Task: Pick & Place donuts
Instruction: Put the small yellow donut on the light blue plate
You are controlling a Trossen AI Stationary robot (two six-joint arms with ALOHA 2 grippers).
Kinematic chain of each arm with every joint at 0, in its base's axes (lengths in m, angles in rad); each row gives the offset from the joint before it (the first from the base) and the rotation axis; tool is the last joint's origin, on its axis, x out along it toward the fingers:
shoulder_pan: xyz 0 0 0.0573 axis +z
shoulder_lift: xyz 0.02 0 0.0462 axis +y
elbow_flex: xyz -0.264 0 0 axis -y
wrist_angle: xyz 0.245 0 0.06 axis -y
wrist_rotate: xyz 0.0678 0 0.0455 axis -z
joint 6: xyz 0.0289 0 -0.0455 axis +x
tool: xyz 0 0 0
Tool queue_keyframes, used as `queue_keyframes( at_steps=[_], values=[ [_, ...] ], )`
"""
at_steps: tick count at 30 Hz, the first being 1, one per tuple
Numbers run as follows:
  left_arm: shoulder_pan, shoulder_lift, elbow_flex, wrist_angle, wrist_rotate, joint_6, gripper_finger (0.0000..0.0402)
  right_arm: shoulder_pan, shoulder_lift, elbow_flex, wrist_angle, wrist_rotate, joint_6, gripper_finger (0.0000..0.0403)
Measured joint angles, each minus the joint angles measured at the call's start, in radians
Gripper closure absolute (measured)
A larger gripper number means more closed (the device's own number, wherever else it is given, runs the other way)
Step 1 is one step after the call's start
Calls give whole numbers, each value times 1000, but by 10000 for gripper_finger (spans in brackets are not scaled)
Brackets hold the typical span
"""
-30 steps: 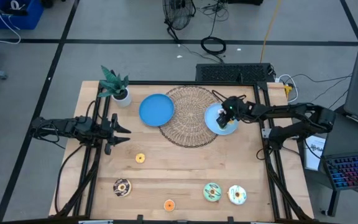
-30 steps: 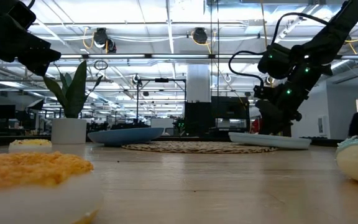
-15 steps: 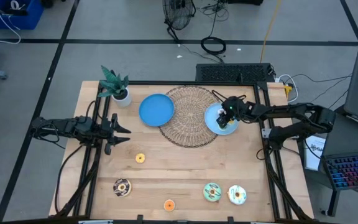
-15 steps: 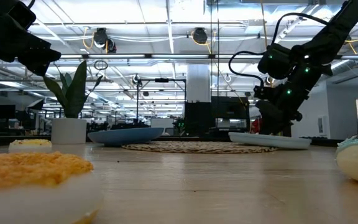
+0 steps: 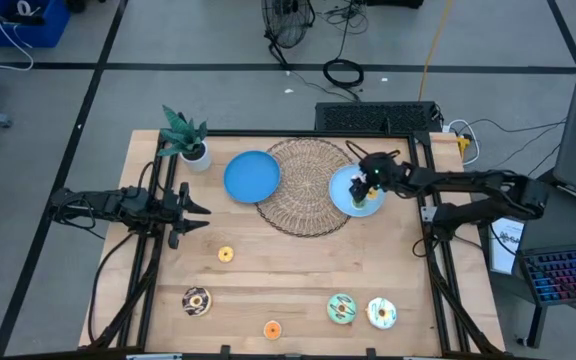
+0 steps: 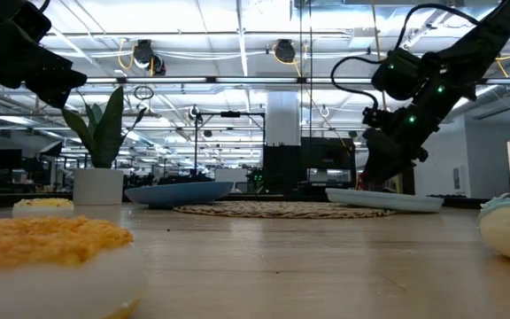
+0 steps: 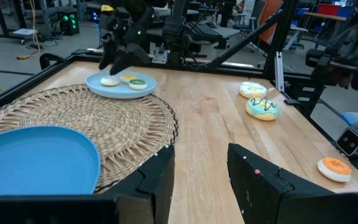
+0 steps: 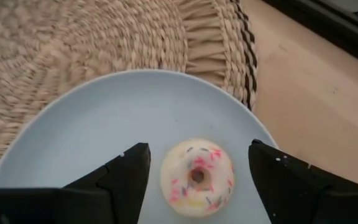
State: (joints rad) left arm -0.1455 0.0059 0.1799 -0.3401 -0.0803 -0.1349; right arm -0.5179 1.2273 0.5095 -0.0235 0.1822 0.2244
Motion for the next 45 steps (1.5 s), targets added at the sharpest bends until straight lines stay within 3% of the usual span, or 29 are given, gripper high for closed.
queue_keyframes(
  at_steps=[5,8,12,16,21,28,31,45],
  values=[
    [0,0,0,0,0,0,252,18,-53,0,-9,-10,1,157],
    [0,0,0,0,0,0,252,31,-84,0,39,-77,65,160],
    [0,0,0,0,0,0,252,52,-127,0,112,-275,263,160],
    [0,0,0,0,0,0,252,98,-161,-1,226,-537,318,160],
    [0,0,0,0,0,0,252,195,-207,-1,345,-659,310,161],
    [0,0,0,0,0,0,252,252,-330,-1,246,-649,235,161],
    [0,0,0,0,0,0,252,270,-379,-1,181,-598,208,161],
    [0,0,0,0,0,0,252,490,-616,-34,-58,-129,35,161]
  ],
)
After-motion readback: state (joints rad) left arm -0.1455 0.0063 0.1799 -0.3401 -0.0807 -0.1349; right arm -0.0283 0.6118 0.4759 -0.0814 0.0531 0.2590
